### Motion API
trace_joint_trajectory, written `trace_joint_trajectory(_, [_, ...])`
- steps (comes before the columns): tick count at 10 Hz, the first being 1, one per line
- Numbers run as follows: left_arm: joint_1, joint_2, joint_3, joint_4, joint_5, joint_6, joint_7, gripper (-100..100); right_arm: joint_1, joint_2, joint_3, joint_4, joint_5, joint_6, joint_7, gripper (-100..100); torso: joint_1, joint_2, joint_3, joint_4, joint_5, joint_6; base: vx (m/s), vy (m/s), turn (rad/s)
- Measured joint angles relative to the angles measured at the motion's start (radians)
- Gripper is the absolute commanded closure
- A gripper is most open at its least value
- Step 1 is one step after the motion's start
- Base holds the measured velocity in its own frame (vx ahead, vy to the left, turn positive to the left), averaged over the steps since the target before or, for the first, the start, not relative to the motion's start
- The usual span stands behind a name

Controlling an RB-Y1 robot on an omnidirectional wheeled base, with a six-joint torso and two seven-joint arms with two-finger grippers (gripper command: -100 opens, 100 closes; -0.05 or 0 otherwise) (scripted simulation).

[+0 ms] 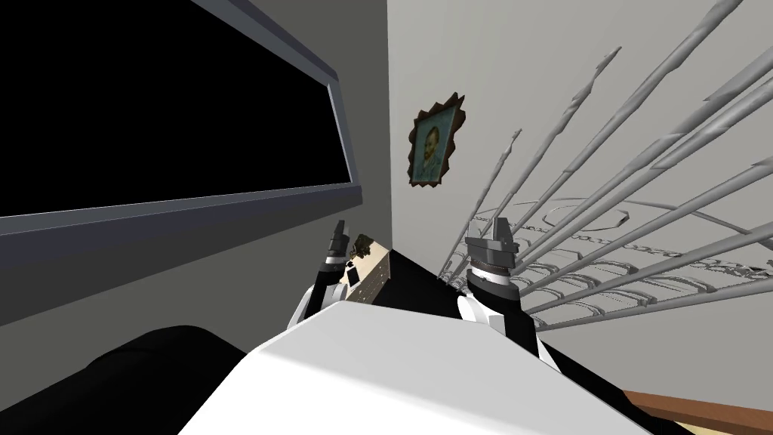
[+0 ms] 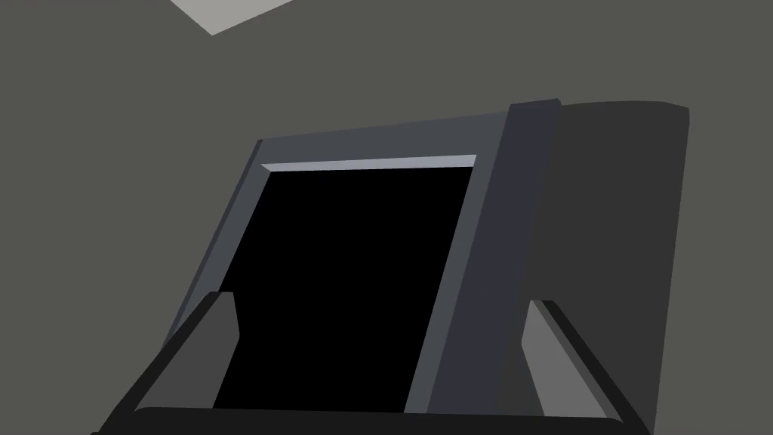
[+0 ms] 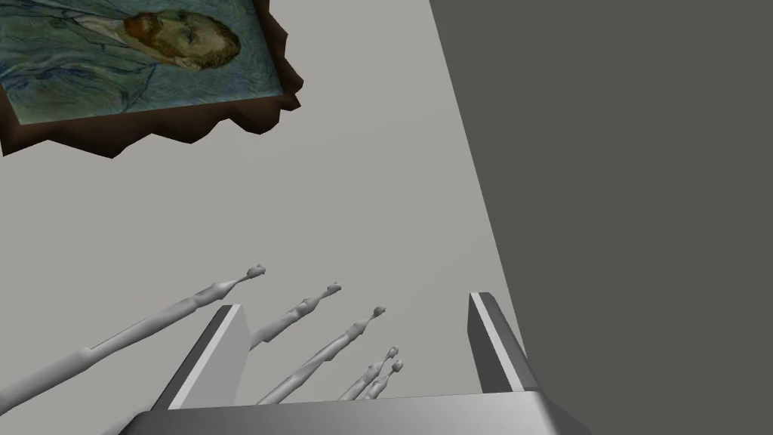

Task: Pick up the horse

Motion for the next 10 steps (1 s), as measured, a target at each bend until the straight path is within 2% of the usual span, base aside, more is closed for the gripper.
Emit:
trace_joint_trajectory(5, [-0.043,0.065,0.011,0.083,0.054,0.107,0.004,-100,0.000,0.000,0.000,0.000,0.000,0.000,0.000,0,0.001,0.000,0.000,0.000,0.000,0.000,-0.056,0.015,-0.039])
trace_joint_trajectory(10, [-0.097,0.126,0.034,0.169,0.119,0.240,0.010,-100,0.000,0.000,0.000,0.000,0.000,0.000,0.000,0,0.001,-0.001,0.000,0.000,0.000,0.000,-0.039,0.018,-0.054])
